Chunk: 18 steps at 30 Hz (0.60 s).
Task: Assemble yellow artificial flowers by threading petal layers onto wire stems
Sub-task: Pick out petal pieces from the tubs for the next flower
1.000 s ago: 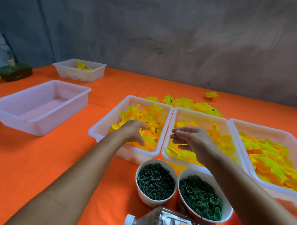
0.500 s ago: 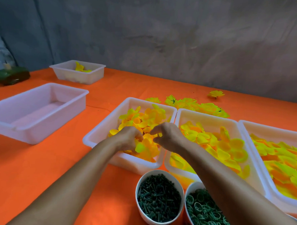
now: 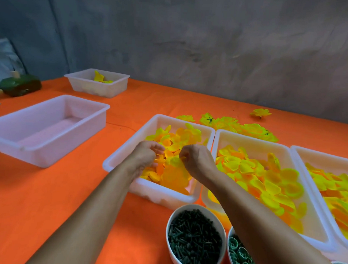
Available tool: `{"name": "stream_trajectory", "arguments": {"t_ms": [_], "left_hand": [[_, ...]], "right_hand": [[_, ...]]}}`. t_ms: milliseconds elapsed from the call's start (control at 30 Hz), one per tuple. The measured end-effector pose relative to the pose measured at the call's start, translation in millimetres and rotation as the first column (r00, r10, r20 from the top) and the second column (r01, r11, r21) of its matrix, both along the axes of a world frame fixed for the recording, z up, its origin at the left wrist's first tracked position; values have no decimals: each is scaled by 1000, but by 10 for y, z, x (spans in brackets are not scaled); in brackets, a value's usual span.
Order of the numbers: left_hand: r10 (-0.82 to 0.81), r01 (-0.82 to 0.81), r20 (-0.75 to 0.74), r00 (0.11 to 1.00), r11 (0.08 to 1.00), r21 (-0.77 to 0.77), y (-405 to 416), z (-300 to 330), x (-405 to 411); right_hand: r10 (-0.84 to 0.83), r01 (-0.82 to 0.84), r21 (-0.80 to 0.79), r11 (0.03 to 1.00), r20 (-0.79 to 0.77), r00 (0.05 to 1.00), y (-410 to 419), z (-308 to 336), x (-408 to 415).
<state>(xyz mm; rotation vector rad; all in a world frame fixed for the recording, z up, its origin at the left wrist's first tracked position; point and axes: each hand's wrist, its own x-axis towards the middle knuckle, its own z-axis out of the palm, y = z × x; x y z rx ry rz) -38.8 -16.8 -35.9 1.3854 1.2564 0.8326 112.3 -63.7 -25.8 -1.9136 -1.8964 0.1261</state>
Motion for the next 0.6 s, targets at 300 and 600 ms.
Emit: {"name": "stream_trajectory", "arguments": {"t_ms": [300,600], "left_hand": [[-23,-7,226,974,991,134,-74,30,-66],[-206,164,152,967,954,250,-140,58,56]], "right_hand": [[-47,115,143,983,-407,912,-32,0,157],[105,-43,120,992,-577,810,-67,-65,207]]}}
